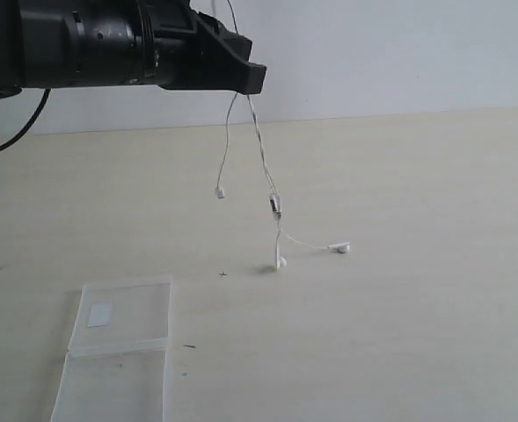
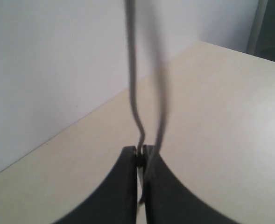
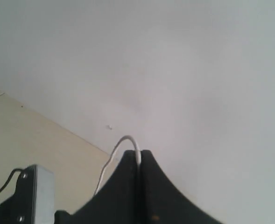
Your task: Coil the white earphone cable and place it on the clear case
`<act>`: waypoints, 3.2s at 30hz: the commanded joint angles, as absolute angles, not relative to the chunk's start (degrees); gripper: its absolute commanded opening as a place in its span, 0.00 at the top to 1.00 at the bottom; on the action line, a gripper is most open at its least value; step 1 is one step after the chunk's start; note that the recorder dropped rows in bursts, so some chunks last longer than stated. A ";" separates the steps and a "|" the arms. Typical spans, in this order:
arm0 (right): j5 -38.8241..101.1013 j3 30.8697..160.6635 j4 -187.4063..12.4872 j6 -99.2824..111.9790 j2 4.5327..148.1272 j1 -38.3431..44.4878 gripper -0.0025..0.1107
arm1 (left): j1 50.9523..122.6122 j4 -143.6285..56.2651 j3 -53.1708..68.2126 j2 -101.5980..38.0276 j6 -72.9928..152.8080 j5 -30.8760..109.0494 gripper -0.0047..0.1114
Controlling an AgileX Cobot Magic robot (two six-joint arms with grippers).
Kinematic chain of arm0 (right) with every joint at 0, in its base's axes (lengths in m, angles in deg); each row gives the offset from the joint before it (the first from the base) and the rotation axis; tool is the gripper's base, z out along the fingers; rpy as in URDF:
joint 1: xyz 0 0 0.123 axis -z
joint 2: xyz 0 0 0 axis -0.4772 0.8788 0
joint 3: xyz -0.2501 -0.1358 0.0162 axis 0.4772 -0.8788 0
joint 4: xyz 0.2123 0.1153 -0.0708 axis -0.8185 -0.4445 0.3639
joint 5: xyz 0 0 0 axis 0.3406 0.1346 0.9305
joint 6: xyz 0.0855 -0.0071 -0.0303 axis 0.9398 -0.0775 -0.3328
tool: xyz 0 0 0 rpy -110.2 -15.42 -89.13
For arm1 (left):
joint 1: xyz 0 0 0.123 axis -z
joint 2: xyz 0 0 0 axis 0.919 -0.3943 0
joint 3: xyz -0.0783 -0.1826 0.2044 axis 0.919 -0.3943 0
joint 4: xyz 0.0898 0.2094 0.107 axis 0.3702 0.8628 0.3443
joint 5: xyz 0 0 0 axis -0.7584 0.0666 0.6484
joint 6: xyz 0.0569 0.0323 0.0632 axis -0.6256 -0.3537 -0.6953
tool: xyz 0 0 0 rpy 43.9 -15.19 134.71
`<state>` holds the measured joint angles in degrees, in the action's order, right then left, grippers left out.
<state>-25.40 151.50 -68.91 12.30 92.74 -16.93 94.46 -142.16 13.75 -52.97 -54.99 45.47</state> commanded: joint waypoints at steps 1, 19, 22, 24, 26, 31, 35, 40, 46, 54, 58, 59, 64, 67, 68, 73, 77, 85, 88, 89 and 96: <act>-31.23 151.75 -69.81 11.06 89.46 -16.68 0.98 | 94.70 -141.00 14.61 -53.06 -55.07 43.35 0.96; -31.60 151.75 -62.40 13.16 82.62 -16.68 0.98 | 94.70 -139.82 14.64 -53.06 -54.85 43.23 0.96; -31.98 151.75 -60.03 14.69 81.89 -16.68 0.98 | 94.70 -139.32 14.64 -53.06 -54.85 43.23 0.96; -33.54 151.75 -59.90 14.69 81.30 -16.68 0.98 | 94.70 -138.27 14.64 -53.06 -54.85 43.23 0.96; -35.71 151.75 -59.90 14.69 80.75 -16.68 0.98 | 94.70 -137.58 14.74 -53.06 -54.85 43.23 0.96; -38.82 151.75 -61.36 14.59 79.31 -16.68 0.98 | 94.70 -137.14 14.76 -53.06 -55.00 41.57 0.96; -38.82 151.75 -61.65 14.59 77.73 -16.68 0.98 | 94.70 -135.72 15.31 -53.06 -55.00 40.40 0.96; -38.82 149.75 -64.61 14.49 74.77 -16.83 0.98 | 94.70 -135.72 18.44 -52.82 -55.00 41.38 0.96; -38.82 140.77 -67.07 14.57 69.15 -16.83 0.98 | 94.70 -135.42 20.61 -51.85 -55.00 41.36 0.96; -38.15 124.09 -66.03 19.92 57.80 -16.83 0.98 | 94.70 -133.67 20.76 -51.85 -55.00 40.17 0.96; -34.72 115.62 -62.99 24.42 50.80 -16.83 0.98 | 94.70 -132.73 20.76 -51.85 -55.00 40.08 0.96; -34.31 113.70 -62.76 25.53 49.03 -16.83 0.98 | 94.70 -132.73 20.76 -51.85 -55.00 40.08 0.96; -33.42 104.34 -62.11 28.89 41.68 -16.83 0.98 | 94.70 -132.32 21.69 -51.85 -55.00 39.94 0.96; -31.55 98.88 -58.96 32.98 37.90 -16.83 0.98 | 94.70 -132.32 22.99 -51.85 -55.00 39.82 0.96; -30.28 97.04 -58.43 34.07 36.62 -16.83 0.98 | 94.70 -132.32 23.26 -51.85 -54.89 39.82 0.96; -25.90 91.76 -56.43 37.28 32.32 -16.83 0.98 | 94.70 -132.32 23.76 -51.85 -54.89 39.40 0.96; -25.90 91.77 -52.05 40.21 30.92 -16.83 0.98 | 94.70 -132.32 23.76 -51.95 -54.89 39.09 0.96; -26.05 91.77 -52.15 40.62 30.58 -16.83 0.98 | 94.70 -132.32 23.76 -51.95 -54.89 36.81 0.96; -26.05 91.77 -52.42 40.62 30.58 -16.83 0.98 | 94.70 -132.32 23.76 -51.95 -54.89 34.72 0.96; -25.94 91.77 -52.40 40.62 30.48 -16.83 0.98 | 94.70 -132.32 23.76 -51.95 -54.89 34.33 0.96; -24.08 91.77 -54.53 40.49 30.48 -16.83 0.98 | 94.70 -133.12 26.97 -56.16 -54.65 30.30 0.96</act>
<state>-21.56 91.36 -57.88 40.85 32.32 -17.13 97.04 -130.86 25.68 -54.05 -55.61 47.16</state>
